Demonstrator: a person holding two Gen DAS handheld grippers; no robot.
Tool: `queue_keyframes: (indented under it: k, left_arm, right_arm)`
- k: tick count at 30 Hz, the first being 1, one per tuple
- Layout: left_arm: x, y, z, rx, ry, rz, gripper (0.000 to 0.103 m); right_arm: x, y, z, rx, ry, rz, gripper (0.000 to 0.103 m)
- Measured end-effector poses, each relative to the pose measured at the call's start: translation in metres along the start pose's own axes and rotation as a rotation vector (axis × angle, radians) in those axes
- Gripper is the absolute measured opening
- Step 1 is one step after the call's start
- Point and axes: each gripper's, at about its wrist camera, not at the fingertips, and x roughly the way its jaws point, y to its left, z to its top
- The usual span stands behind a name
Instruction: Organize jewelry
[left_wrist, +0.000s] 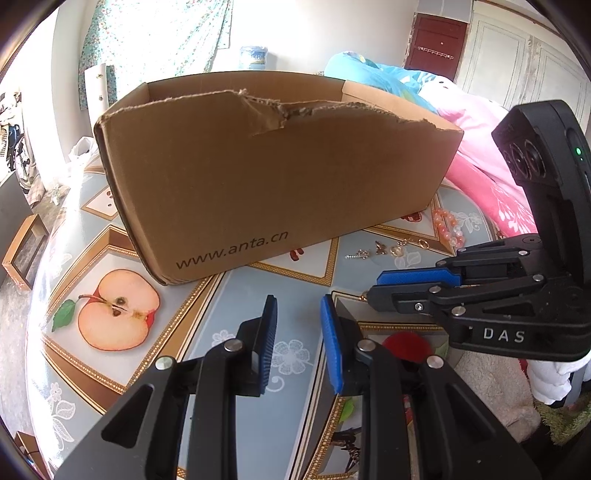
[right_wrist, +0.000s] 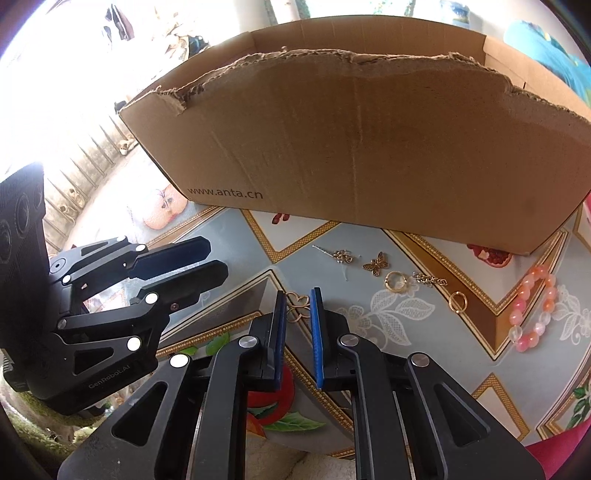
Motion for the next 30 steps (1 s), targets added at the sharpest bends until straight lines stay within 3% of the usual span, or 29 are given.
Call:
queue_keyframes:
  k: [6,11,18,22,30]
  left_arm:
    - [0.002,-0.002,0.001,0.007,0.005,-0.006,0.023]
    - [0.008,-0.011,0.005,0.022,0.008,-0.011,0.023]
    - [0.027,-0.052,0.021,0.226,-0.014,0.068,0.023]
    - [0.044,-0.069,0.030,0.344,0.031,0.091,0.023]
    - [0.062,-0.070,0.047,0.391,0.097,0.053,0.023]
  right_arm:
    - [0.001,-0.034,0.004,0.108,0.015,0.098,0.011]
    - [-0.013,-0.058,0.002,0.154,-0.020,0.120,0.011]
    - [-0.040,-0.082,-0.002,0.195,-0.091,0.105,0.011]
    - [-0.047,-0.091,-0.009,0.214,-0.115,0.112,0.011]
    - [-0.051,-0.102,-0.021,0.251,-0.150,0.156,0.011]
